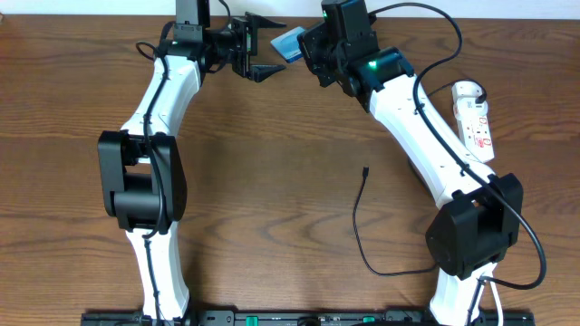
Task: Plug charger to phone and switch on socket
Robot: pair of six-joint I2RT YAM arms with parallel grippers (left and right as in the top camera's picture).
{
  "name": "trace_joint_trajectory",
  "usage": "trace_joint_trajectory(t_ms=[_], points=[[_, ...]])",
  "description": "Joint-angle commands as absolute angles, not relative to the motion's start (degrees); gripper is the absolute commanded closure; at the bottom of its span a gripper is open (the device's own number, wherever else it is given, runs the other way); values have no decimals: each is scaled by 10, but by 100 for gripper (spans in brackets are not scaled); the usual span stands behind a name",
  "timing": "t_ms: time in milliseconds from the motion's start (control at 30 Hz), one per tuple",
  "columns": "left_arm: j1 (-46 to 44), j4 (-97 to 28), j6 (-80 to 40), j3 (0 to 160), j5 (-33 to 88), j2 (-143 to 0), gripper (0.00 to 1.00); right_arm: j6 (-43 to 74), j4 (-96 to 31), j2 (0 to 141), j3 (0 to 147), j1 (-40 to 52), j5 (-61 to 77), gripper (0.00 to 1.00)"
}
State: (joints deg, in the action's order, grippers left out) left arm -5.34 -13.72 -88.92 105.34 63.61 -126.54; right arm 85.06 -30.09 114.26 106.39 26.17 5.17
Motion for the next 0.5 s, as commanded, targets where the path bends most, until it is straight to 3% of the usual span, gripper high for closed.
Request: trace_joint_trajectory(t_ms=[0, 467], points=[[-50, -126, -907, 1056, 673, -1254, 20, 857, -293, 1136, 1074, 262, 66, 99], [-51, -123, -917, 1056, 682, -1254, 29, 898, -289, 1136, 1075, 263, 83, 99]])
